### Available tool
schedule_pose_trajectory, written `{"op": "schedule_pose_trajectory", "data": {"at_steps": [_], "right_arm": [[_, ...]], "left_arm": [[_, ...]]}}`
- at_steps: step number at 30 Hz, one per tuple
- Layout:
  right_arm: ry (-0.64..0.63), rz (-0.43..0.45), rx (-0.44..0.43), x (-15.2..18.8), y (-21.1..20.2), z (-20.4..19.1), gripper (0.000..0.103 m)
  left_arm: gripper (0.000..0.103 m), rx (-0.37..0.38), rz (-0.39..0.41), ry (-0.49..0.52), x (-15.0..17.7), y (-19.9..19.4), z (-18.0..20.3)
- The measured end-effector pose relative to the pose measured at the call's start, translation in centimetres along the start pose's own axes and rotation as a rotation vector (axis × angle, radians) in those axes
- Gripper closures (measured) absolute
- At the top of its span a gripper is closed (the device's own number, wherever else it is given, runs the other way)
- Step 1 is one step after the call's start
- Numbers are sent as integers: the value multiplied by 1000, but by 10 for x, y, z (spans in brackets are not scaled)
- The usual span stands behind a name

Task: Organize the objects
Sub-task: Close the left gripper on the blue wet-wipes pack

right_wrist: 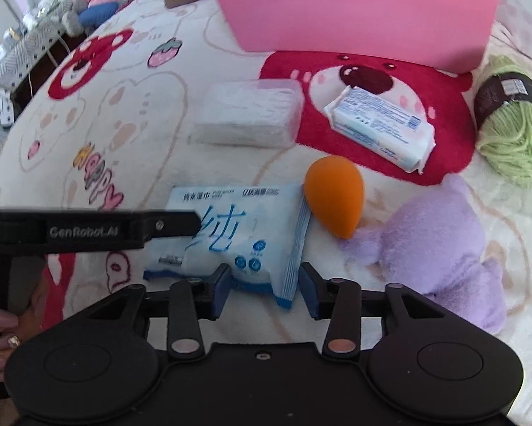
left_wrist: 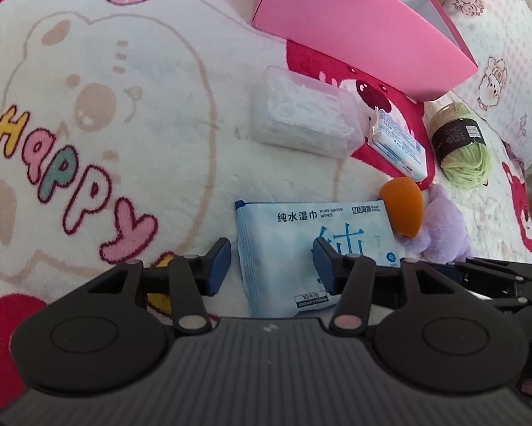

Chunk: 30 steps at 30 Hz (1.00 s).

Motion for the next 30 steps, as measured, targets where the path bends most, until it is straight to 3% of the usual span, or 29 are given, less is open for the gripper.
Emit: {"op": "schedule_pose_trajectory", "data": {"at_steps": [2,5,8,13,21,25,30], "right_arm": [[54,-7,-31,-2,3,5,49],[76,-15,-41,-1,12,6,52],[-2,8,-26,1,11,-6,61],[-105,-3,23,5,14,-17,62],[-212,31,36,9,6,-28,62],[-200,25,-5,10,4,-33,58],[-222,45,23,12,-1,-33,56]], "left_arm": [[54,10,-23,-6,-2,0,-1],[60,16,-40,-49,-2,0,-4],[63,18,-36,-89,-1,-2,-7],[65,52,-39,-111,2,-4,-2],[65,19,9,-18,4,-13,12],[65,-76,67,115,7,-21,32],[65,-64,55,107,9,-23,37]]}}
Point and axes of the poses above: each gripper's, at about its wrist camera, not at the fingertips, and y roughly the way its jaws point, z to its right, x to its underside, the point moved 1 cm from there along y, roughly the way its jaws point, and after that the axes turned 10 degrees about z, right-handed, at the moved point
